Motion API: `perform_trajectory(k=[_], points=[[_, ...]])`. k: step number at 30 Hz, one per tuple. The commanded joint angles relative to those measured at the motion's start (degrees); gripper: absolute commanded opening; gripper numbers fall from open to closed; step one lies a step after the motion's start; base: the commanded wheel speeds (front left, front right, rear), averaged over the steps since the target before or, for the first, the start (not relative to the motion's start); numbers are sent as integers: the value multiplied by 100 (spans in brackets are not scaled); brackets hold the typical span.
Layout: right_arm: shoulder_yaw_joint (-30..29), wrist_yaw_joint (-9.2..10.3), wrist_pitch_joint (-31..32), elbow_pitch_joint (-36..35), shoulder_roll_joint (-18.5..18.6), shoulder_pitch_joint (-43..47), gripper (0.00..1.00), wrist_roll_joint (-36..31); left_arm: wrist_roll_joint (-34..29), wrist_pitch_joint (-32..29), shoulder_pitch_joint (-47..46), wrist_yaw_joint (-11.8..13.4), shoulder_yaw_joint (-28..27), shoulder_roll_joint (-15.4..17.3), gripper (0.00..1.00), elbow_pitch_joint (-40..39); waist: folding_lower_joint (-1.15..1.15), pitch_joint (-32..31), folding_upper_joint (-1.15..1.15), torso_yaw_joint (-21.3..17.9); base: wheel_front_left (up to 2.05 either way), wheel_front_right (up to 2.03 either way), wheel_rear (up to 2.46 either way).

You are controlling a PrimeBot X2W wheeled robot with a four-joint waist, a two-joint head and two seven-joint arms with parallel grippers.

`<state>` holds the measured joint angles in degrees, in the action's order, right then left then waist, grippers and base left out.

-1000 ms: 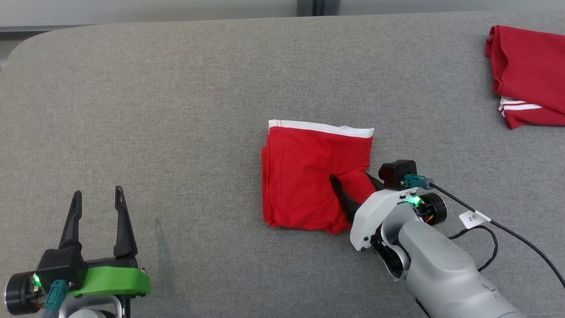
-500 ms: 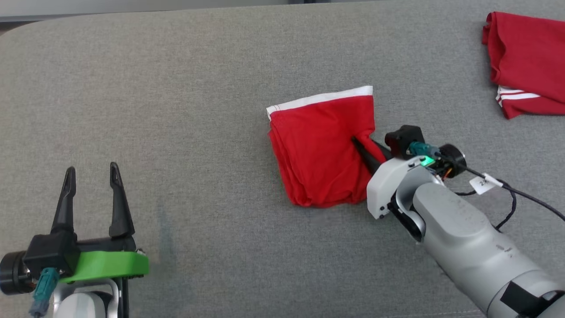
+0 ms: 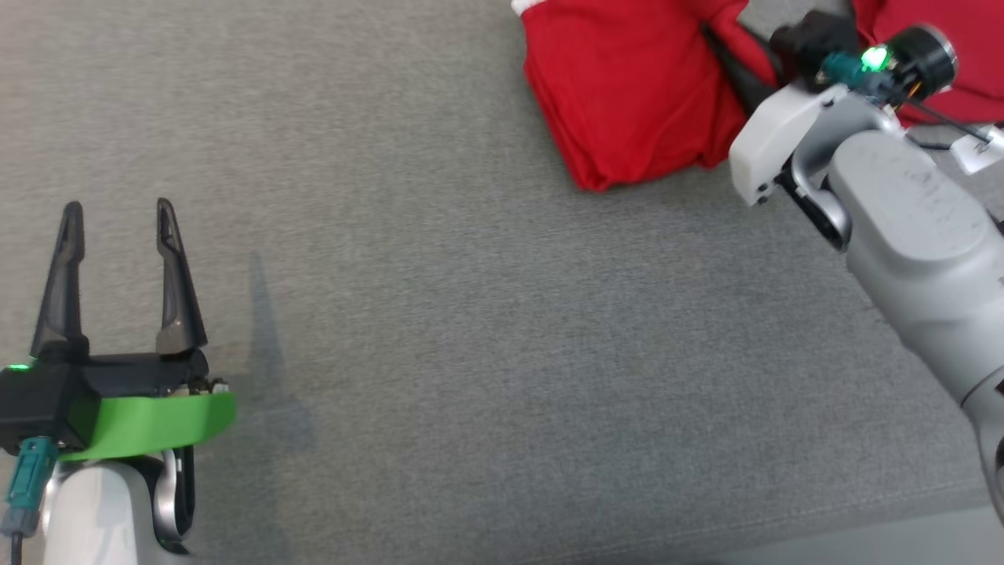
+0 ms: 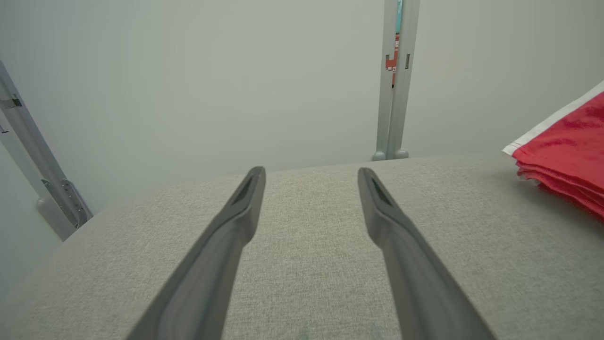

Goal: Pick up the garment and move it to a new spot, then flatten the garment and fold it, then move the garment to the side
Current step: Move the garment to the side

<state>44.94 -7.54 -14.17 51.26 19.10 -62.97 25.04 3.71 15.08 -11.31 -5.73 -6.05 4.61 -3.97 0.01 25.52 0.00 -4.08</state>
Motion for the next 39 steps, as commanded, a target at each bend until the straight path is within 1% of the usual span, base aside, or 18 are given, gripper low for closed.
perform_trajectory(k=[1, 6, 12, 15, 18, 24, 28, 31, 36, 37, 38, 39], points=[[-12, 11, -8, -23, 51, -164, 0, 39, -39, 2, -125, -25, -46, 92, 100, -74, -1, 501, 0, -525, 0, 0, 0], [-156, 11, -39, 83, 268, -535, 0, 152, -134, 1, -215, -74, -39, 254, 100, -293, -1, 804, 0, -907, 0, 0, 0], [-337, 11, -65, 273, 584, -929, 0, 358, -222, 1, -293, -99, -4, 484, 100, -555, -1, 1150, 0, -1262, 0, 0, 0], [-297, 11, -56, 410, 840, -1110, 0, 406, -275, 1, -334, -118, 37, 615, 100, -700, -1, 1304, 0, -1383, 0, 0, 0], [-241, 11, -34, 537, 986, -1276, 0, 531, -283, 1, -352, -120, 63, 731, 100, -920, -1, 1452, 0, -1491, 0, 0, 0], [32, 11, 159, 737, 1426, -1553, 0, 739, -303, -9, -372, -132, 109, 898, 100, -1219, -1, 1656, 0, -1540, 0, 0, 0], [212, 11, 260, 847, 1598, -1746, 0, 854, -275, -18, -367, -126, 103, 968, 100, -1376, -1, 1754, 0, -1515, 0, 0, 0], [264, 11, 301, 992, 1601, -1941, 0, 929, -256, -33, -372, -106, 79, 1000, 100, -1441, -1, 1831, 0, -1481, 0, 0, 0], [419, 11, 351, 1381, 1492, -2272, 0, 741, -242, -38, -406, -74, 74, 1026, 100, -1491, -1, 1912, 0, -1384, 0, 0, 0], [432, 11, 335, 1507, 1448, -2313, 31, 711, -245, -36, -398, -66, 80, 1027, 100, -1487, -1, 1917, 0, -1361, 0, 0, 0], [422, 11, 329, 1611, 1423, -2339, 100, 705, -242, -34, -397, -59, 88, 1026, 100, -1480, -1, 1919, 0, -1337, 0, 0, 0], [401, 11, 302, 1733, 1393, -2384, 100, 681, -236, -31, -398, -43, 84, 1026, 100, -1471, -1, 1919, 0, -1317, 0, 0, 0]])
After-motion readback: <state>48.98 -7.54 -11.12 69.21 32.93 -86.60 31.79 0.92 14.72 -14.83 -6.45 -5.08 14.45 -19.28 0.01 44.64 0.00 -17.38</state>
